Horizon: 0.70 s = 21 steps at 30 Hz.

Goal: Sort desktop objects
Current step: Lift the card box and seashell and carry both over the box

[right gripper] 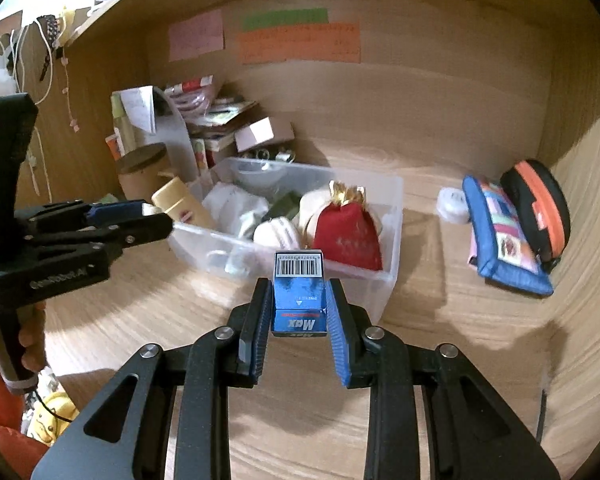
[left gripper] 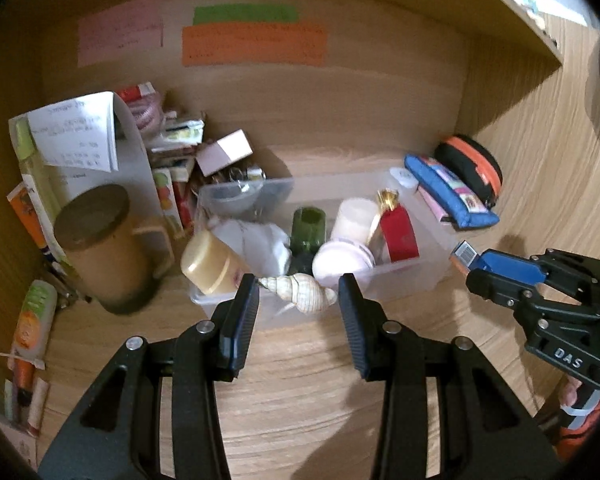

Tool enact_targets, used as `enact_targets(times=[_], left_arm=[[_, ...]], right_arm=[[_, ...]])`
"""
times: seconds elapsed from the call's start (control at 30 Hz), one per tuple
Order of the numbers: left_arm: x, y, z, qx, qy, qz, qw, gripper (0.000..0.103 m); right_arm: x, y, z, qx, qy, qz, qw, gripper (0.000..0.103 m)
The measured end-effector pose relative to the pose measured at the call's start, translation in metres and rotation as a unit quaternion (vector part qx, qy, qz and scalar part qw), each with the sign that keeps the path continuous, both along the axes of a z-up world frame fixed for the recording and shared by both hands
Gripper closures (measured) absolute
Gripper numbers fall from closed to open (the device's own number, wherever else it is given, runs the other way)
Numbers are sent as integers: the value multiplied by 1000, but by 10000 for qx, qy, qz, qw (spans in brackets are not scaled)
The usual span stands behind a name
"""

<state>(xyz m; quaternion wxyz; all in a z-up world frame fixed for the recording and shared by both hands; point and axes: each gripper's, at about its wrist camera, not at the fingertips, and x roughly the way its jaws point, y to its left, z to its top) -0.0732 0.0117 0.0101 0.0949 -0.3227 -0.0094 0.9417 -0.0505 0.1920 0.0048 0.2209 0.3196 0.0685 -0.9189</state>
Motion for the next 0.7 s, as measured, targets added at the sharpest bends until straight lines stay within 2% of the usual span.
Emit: enact_targets(times=[0.37, 0.57, 0.7], left_arm=[[-25, -20, 14, 229, 158, 175, 9995, 62], [-51, -20, 6, 176, 35, 253, 9995, 62], [-71, -16, -3, 159, -97, 248, 9995, 62]], right_arm=[[-35, 1, 15, -105, 143, -44, 9998, 78], [-63, -14, 14, -286, -15, 220, 9993, 78], [-81, -35, 8, -181, -105, 397, 9990, 78]])
